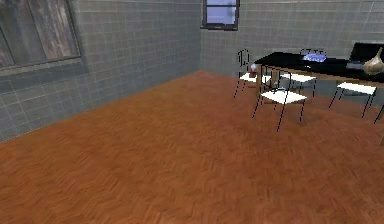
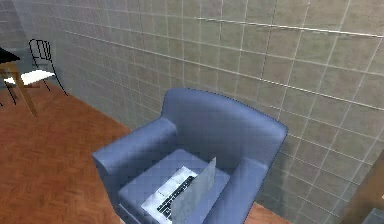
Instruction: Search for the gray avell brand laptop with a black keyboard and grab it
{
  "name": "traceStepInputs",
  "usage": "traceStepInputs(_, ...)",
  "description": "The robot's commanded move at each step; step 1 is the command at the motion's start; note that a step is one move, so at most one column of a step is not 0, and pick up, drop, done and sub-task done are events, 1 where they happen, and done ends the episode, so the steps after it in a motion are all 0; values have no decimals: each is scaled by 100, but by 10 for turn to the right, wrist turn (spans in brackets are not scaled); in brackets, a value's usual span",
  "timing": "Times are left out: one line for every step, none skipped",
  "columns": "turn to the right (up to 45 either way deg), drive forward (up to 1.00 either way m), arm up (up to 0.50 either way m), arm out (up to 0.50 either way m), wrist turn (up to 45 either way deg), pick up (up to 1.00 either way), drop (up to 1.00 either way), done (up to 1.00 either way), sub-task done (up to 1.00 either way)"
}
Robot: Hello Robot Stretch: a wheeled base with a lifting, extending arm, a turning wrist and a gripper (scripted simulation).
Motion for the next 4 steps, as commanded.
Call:
traceStepInputs(0, 0, 4, 0, 0, 0, 0, 0, 0)
traceStepInputs(0, 0, 0, 24, 0, 0, 0, 0, 0)
traceStepInputs(0, 0, 0, 0, 450, 0, 0, 0, 0)
traceStepInputs(0, 0, 0, 0, 450, 0, 0, 0, 0)
